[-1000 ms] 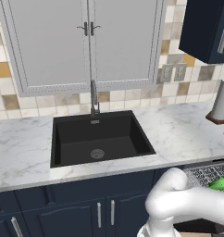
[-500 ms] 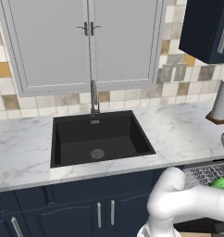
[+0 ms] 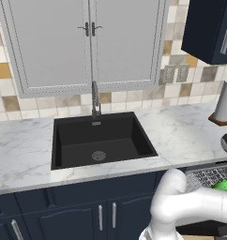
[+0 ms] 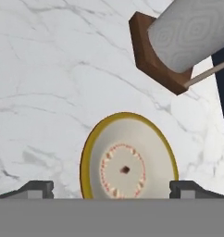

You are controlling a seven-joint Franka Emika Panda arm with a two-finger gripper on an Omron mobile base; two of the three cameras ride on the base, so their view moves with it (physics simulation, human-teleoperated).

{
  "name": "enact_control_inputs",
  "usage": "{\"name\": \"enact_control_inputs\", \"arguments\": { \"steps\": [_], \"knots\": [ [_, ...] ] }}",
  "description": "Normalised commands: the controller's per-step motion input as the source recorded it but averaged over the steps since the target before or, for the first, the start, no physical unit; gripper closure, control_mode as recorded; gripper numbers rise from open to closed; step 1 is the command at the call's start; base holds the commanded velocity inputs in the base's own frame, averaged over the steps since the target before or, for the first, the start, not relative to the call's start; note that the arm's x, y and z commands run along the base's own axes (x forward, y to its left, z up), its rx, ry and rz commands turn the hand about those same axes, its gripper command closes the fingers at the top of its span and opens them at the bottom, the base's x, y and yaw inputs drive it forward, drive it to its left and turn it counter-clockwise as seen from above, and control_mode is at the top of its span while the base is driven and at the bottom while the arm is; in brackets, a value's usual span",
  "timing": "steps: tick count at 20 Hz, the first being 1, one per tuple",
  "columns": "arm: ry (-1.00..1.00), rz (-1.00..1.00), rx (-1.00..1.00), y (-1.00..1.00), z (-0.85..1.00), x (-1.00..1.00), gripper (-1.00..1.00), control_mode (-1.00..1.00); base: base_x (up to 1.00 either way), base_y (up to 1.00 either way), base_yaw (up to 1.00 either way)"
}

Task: Pick up the cup and bowl from the counter, place them in the dishwasher, and close the dishwasher door.

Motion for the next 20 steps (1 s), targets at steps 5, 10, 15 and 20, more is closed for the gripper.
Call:
{"name": "enact_control_inputs", "arguments": {
  "steps": [5,10,15,20],
  "knots": [
    [0.03,0.00,0.00,0.00,-0.14,0.18,-1.00,-1.00,0.00,0.00,0.00],
    [0.01,0.00,0.00,-0.01,-0.02,0.28,-1.00,-1.00,0.00,0.00,0.00],
    [0.01,0.00,0.00,-0.11,-0.12,0.30,-1.00,-1.00,0.00,0.00,0.00],
    [0.00,0.00,0.00,-0.10,-0.29,0.06,-1.00,-1.00,0.00,0.00,0.00]
  ]
}}
